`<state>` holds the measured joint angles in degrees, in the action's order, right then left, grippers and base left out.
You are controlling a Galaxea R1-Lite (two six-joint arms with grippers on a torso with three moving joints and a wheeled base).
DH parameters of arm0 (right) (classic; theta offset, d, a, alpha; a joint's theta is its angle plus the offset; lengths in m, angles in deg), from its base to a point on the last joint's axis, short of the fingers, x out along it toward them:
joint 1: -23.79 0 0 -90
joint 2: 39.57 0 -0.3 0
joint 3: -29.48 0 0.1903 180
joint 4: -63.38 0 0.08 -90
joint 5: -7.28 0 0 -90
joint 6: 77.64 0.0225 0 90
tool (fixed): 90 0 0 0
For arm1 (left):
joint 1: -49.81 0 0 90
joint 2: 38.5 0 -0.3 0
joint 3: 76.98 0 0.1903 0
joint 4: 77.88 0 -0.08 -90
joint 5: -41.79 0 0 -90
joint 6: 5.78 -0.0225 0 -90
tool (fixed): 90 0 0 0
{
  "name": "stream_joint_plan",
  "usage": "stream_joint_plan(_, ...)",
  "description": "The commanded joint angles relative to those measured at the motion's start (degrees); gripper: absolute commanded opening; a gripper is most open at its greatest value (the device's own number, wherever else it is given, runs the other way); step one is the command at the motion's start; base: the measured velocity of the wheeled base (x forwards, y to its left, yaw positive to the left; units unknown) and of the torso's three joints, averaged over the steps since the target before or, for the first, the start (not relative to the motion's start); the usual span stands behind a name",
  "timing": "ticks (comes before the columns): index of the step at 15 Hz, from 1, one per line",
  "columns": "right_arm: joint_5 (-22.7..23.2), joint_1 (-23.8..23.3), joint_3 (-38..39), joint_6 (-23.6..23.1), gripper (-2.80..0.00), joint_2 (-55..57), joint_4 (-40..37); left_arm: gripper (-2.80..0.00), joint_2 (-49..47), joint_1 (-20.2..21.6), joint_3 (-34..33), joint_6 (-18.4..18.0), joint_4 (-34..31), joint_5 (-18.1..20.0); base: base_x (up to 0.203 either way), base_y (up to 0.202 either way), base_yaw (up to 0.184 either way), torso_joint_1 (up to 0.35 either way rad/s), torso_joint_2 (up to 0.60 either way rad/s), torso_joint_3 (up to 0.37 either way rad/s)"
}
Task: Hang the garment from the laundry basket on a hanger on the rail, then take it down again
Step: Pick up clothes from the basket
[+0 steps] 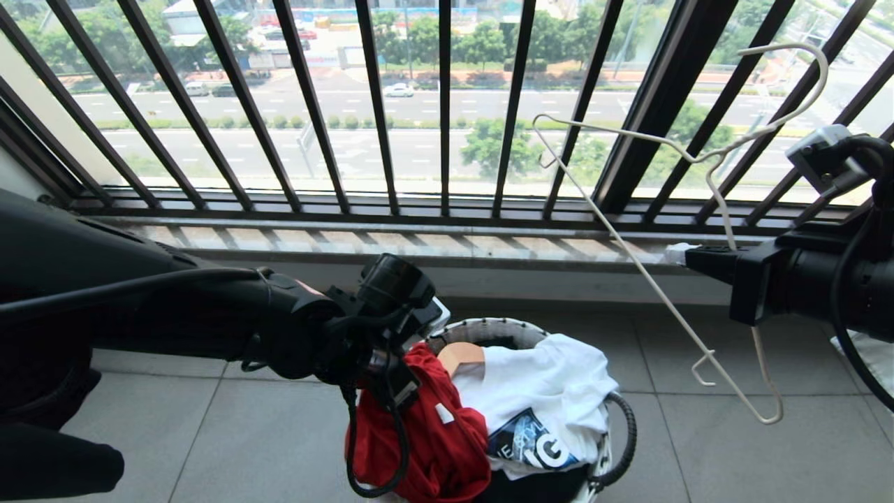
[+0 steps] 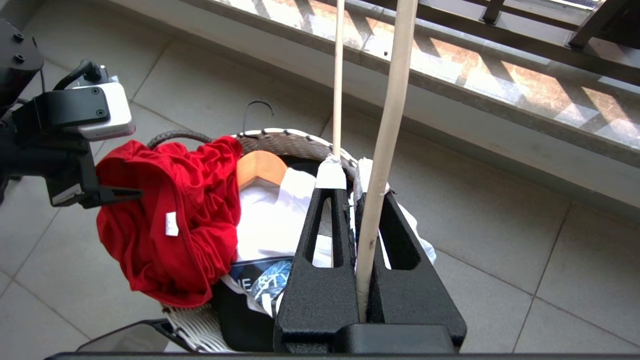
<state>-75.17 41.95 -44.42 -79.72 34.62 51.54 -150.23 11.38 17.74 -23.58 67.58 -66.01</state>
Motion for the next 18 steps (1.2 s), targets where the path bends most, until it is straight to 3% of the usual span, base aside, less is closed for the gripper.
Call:
stream_joint_plan(1, 0.02, 0.03, 0.01, -0.02, -2.80, 0.08, 0.16, 0.00, -2.62, 0.71, 0.98, -0.13, -0.01, -0.13, 0.000, 0.000, 0.000, 0.000, 0.00, 0.000)
stream_joint_plan(5, 0.07, 0.03, -0.06, -0.02, -2.80, 0.08, 0.08, 0.00, -3.81, 1.25, 1.81, -0.04, 0.10, -0.13, 0.000, 0.000, 0.000, 0.000, 0.00, 0.000)
stream_joint_plan(6, 0.01, 0.03, -0.07, -0.02, -2.80, 0.08, 0.12, -0.78, -3.60, 1.34, 1.78, -0.11, 0.04, -0.13, 0.000, 0.000, 0.000, 0.000, 0.00, 0.000)
stream_joint_plan(7, 0.01, 0.03, 0.01, -0.02, -2.80, 0.13, 0.11, -2.80, -3.50, 1.41, 1.78, -0.13, 0.02, -0.13, 0.000, 0.000, 0.000, 0.000, 0.00, 0.000)
stream_joint_plan(18, 0.10, 0.03, 0.01, -0.02, -2.80, 0.16, 0.08, -2.80, -1.66, 1.51, 3.07, 0.92, -0.07, 0.88, 0.000, 0.000, 0.000, 0.000, 0.00, 0.000)
